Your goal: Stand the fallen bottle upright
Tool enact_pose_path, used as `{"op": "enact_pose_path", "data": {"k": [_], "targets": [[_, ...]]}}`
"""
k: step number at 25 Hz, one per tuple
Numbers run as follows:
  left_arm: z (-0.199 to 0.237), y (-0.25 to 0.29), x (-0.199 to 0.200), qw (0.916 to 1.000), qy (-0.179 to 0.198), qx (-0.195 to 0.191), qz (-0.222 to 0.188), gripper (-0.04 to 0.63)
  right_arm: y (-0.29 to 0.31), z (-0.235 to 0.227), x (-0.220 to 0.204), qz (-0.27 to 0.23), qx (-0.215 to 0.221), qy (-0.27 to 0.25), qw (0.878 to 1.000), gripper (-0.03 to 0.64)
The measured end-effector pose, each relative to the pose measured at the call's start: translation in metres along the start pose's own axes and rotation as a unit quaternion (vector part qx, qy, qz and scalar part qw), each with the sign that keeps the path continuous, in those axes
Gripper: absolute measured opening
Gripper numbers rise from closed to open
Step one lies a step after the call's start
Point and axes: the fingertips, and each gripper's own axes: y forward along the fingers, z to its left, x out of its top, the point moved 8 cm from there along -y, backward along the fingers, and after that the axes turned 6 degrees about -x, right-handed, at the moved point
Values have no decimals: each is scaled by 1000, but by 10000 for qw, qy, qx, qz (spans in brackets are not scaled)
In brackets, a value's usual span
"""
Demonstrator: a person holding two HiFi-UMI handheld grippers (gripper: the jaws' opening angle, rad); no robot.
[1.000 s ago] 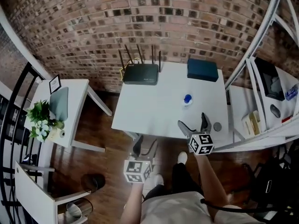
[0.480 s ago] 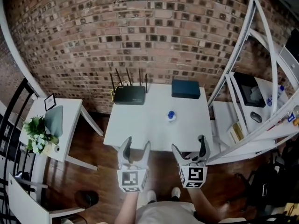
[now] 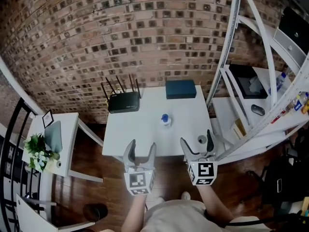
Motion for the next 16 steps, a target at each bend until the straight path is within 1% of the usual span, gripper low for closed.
{"op": "enact_pose_path", "data": {"k": [3, 7, 16], "targets": [[-8, 4, 5, 10000, 7, -28, -21, 344, 2, -5, -2, -15, 92, 4, 10000, 448], [-16, 3, 7, 9999, -34, -25, 100, 345, 8, -7, -3, 2, 209, 38, 9998, 448], [-14, -6, 3, 9993, -77, 202, 300, 345, 10, -3, -4, 22, 394, -24, 9992, 448]]}}
